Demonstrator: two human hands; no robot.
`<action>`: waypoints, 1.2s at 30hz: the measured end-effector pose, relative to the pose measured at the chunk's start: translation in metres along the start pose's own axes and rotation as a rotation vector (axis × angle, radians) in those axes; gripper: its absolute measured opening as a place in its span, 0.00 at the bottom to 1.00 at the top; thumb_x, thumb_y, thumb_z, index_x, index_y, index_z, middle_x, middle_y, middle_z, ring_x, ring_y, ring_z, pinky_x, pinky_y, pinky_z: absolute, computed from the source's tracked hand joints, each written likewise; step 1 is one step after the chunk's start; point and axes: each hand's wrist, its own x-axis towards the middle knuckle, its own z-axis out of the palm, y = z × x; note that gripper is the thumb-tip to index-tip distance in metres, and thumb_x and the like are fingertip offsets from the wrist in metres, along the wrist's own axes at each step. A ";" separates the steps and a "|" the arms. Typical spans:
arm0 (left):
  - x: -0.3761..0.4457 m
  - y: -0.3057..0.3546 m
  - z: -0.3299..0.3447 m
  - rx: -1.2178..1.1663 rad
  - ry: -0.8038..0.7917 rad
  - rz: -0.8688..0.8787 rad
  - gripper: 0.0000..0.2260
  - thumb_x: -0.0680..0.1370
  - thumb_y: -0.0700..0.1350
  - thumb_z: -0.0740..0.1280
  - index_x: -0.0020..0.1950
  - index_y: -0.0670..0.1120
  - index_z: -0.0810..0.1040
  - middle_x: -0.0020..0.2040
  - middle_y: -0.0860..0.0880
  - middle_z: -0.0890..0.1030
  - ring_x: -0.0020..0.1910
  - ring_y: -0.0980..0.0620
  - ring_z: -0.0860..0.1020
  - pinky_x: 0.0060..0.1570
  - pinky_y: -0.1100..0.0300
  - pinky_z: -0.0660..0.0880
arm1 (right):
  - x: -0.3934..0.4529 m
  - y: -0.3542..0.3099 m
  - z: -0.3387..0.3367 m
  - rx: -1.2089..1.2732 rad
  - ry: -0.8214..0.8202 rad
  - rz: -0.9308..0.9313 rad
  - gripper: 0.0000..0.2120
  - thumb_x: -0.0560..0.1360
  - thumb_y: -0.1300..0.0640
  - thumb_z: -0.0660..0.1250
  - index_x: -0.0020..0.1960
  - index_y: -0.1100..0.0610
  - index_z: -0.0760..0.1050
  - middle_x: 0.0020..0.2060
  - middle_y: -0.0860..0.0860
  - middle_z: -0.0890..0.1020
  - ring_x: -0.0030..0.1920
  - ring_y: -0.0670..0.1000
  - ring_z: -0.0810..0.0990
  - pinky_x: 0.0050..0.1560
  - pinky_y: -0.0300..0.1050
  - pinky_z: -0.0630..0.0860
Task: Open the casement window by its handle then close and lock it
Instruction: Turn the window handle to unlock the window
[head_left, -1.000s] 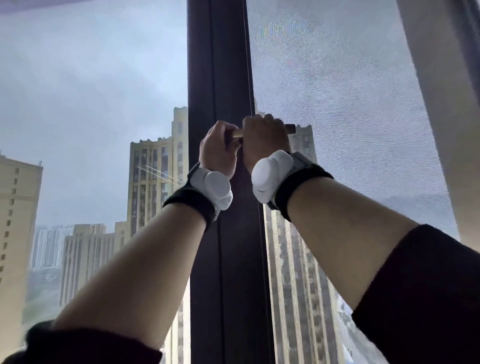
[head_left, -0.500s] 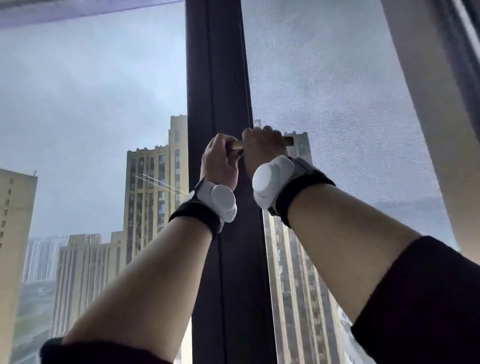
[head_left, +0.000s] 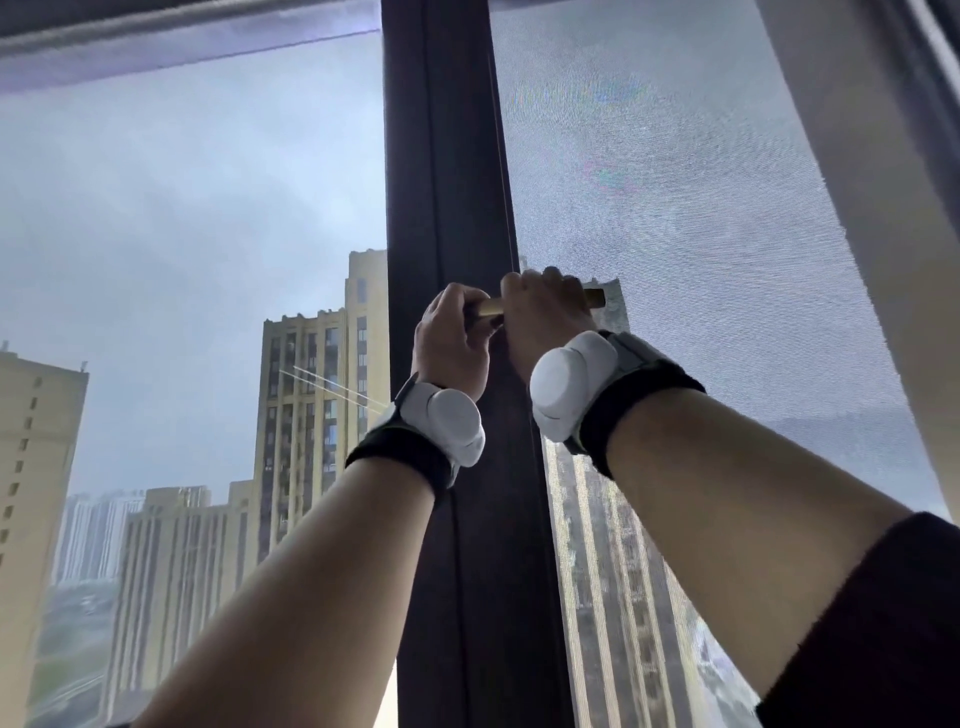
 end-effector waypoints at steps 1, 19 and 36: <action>0.001 -0.001 0.000 -0.009 -0.004 -0.003 0.05 0.72 0.35 0.66 0.47 0.40 0.76 0.46 0.43 0.80 0.46 0.44 0.78 0.49 0.49 0.75 | 0.000 0.000 0.000 -0.004 0.005 -0.003 0.13 0.76 0.64 0.53 0.59 0.62 0.67 0.60 0.59 0.74 0.63 0.60 0.70 0.63 0.52 0.65; 0.002 0.017 -0.012 -0.019 -0.063 -0.022 0.06 0.71 0.33 0.65 0.47 0.39 0.76 0.46 0.40 0.80 0.42 0.48 0.76 0.42 0.59 0.73 | -0.011 -0.007 -0.018 0.022 -0.037 0.068 0.13 0.78 0.62 0.52 0.60 0.62 0.67 0.60 0.59 0.76 0.63 0.59 0.71 0.62 0.52 0.66; -0.014 0.054 -0.025 -0.112 0.028 -0.027 0.12 0.72 0.36 0.67 0.55 0.42 0.75 0.52 0.44 0.79 0.48 0.49 0.77 0.49 0.64 0.74 | -0.018 0.003 -0.066 -0.024 -0.059 -0.031 0.13 0.77 0.63 0.53 0.62 0.61 0.66 0.61 0.58 0.74 0.64 0.59 0.70 0.63 0.51 0.65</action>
